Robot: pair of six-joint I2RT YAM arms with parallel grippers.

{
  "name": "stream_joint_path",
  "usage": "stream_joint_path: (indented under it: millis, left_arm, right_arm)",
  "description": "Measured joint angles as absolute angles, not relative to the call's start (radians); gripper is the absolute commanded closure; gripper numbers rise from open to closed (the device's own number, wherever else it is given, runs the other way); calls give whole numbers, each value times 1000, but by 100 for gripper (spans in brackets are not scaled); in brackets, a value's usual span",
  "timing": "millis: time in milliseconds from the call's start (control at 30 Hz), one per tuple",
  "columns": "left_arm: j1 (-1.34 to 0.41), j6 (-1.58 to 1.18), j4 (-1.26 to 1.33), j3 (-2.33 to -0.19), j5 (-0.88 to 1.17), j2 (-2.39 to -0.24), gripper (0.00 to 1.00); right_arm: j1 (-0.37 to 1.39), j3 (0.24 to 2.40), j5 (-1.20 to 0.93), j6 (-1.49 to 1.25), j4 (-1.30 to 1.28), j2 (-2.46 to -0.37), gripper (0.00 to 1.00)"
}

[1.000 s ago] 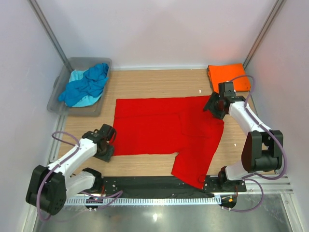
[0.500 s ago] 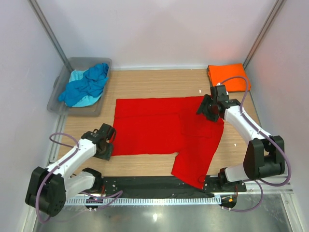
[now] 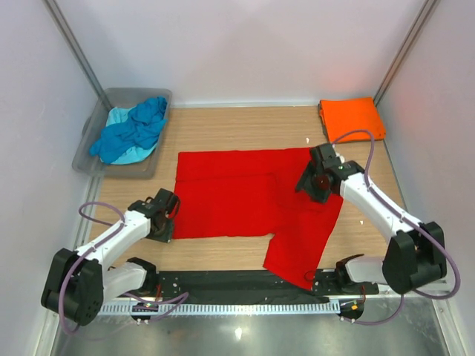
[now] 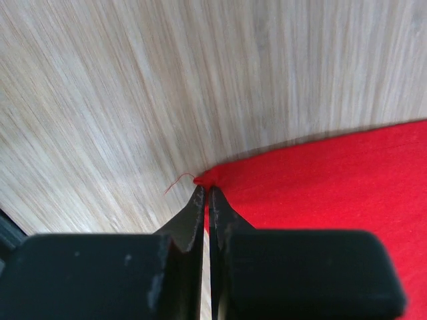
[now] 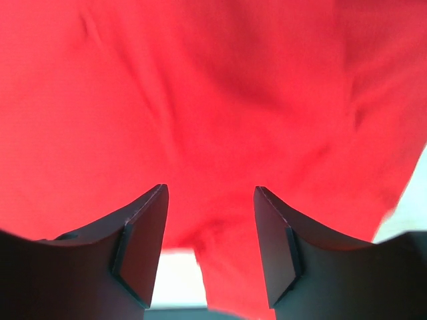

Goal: Fold and stack the t-shirts
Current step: Fold the tshirt

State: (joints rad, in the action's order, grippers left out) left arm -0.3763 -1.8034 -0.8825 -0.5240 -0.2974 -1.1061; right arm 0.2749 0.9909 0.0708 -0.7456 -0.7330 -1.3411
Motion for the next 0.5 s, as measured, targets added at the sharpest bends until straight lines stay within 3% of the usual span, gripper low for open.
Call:
stream_joint_path:
  millis: [167,500]
  left_arm:
    - [-376,-1798,-890,-540,-326,-1097,100]
    - [-376,-1744,-845,-565,-333,-1133,100]
  right_arm:
    - [434,835,93,-895,-851,-1176,42]
    - [570,615,121,-1121,-1062,-939,48]
